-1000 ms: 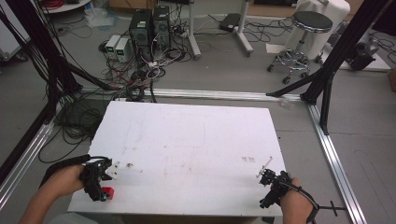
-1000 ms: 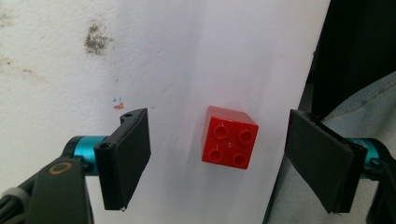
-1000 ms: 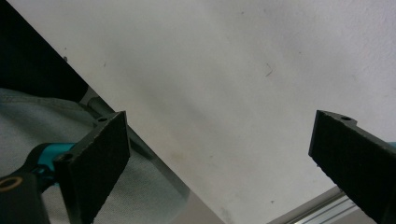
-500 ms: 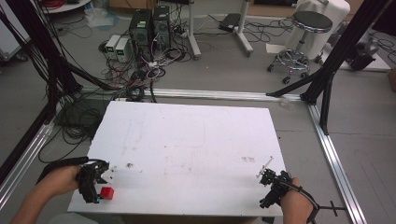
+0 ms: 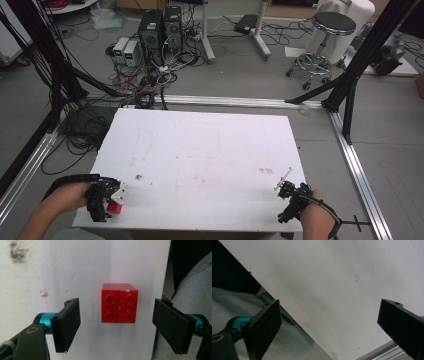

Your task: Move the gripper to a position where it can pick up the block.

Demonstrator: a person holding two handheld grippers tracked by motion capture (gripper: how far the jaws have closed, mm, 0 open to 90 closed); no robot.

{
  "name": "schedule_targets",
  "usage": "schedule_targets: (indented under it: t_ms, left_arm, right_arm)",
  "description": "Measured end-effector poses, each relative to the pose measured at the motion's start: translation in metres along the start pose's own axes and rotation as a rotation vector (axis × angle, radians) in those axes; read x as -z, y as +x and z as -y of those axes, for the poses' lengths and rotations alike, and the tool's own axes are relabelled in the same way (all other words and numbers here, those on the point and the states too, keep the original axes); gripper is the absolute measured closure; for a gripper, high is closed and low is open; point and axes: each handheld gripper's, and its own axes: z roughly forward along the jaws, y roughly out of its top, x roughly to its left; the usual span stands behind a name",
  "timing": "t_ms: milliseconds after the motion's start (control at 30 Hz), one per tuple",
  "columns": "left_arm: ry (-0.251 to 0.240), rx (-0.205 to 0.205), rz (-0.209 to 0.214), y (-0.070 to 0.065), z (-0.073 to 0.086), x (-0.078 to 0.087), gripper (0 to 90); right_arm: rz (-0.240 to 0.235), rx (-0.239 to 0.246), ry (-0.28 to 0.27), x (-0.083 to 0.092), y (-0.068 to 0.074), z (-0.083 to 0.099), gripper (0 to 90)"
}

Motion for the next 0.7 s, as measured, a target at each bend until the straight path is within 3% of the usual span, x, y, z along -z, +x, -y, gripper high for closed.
schedule_targets:
  t_ms: [233, 700]
  left_arm:
    - [0.04, -0.033, -0.01, -0.001, -0.004, -0.012, 22.9]
    - [0.048, -0.027, -0.008, -0.002, -0.005, -0.021, 22.8]
  right_arm:
    - [-0.003, 0.0, -0.002, 0.0, 0.0, 0.0, 4.8]
    - [-0.003, -0.006, 0.001, 0.001, 0.001, 0.0, 4.7]
